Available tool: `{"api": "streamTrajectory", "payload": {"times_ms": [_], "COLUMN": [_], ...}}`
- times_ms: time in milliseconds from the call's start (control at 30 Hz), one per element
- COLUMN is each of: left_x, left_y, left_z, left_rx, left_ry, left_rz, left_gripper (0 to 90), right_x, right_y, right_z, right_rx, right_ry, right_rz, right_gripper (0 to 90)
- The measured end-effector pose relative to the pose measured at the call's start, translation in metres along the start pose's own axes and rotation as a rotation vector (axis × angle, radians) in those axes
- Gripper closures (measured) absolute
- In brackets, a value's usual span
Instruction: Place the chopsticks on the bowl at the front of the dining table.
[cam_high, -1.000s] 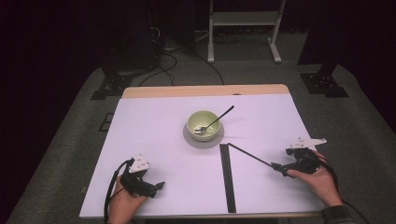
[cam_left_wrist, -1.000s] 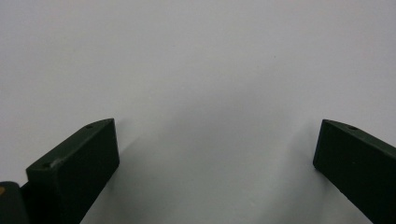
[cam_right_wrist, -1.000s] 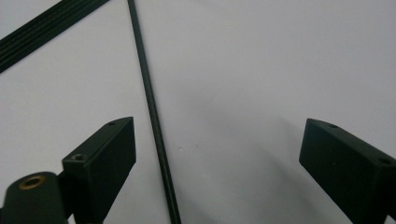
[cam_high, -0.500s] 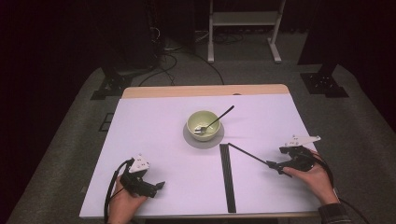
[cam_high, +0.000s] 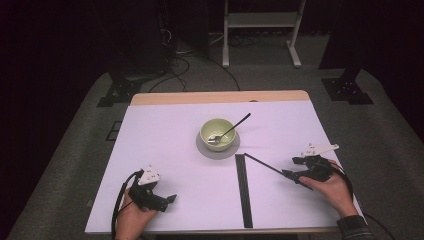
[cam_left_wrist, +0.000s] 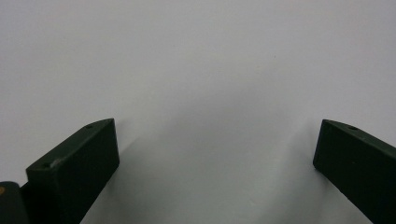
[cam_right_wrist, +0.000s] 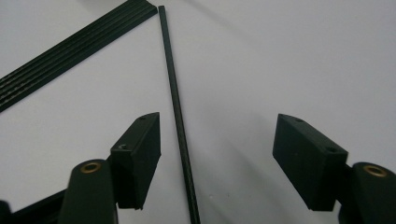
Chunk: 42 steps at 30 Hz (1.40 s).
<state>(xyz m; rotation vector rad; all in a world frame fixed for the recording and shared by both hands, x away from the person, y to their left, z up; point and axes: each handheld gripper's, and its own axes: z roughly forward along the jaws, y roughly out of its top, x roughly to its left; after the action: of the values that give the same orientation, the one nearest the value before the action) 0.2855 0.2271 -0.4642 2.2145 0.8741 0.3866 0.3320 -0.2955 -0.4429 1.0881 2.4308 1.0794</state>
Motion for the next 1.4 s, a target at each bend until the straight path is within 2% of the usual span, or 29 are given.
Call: {"api": "streamTrajectory", "payload": {"times_ms": [167, 200, 300, 467, 967, 1400], "left_x": [0.0, 0.0, 0.0, 0.0, 0.0, 0.0], "left_y": [0.0, 0.0, 0.0, 0.0, 0.0, 0.0], "left_z": [0.0, 0.0, 0.0, 0.0, 0.0, 0.0], "left_rx": [0.0, 0.0, 0.0, 0.0, 0.0, 0.0], "left_ry": [0.0, 0.0, 0.0, 0.0, 0.0, 0.0], "left_rz": [0.0, 0.0, 0.001, 0.0, 0.0, 0.001], "left_gripper": [0.0, 0.0, 0.0, 0.0, 0.0, 0.0], "right_x": [0.0, 0.0, 0.001, 0.002, 0.004, 0.006], "right_y": [0.002, 0.003, 0.004, 0.008, 0.014, 0.02], "right_z": [0.002, 0.004, 0.006, 0.01, 0.02, 0.03], "right_rx": [0.0, 0.002, 0.006, 0.012, 0.026, 0.043], "right_ry": [0.016, 0.029, 0.044, 0.082, 0.12, 0.127], "right_rz": [-0.006, -0.013, -0.017, -0.026, -0.043, -0.055], "right_gripper": [39.9, 44.3, 46.7, 56.1, 68.5, 75.7]}}
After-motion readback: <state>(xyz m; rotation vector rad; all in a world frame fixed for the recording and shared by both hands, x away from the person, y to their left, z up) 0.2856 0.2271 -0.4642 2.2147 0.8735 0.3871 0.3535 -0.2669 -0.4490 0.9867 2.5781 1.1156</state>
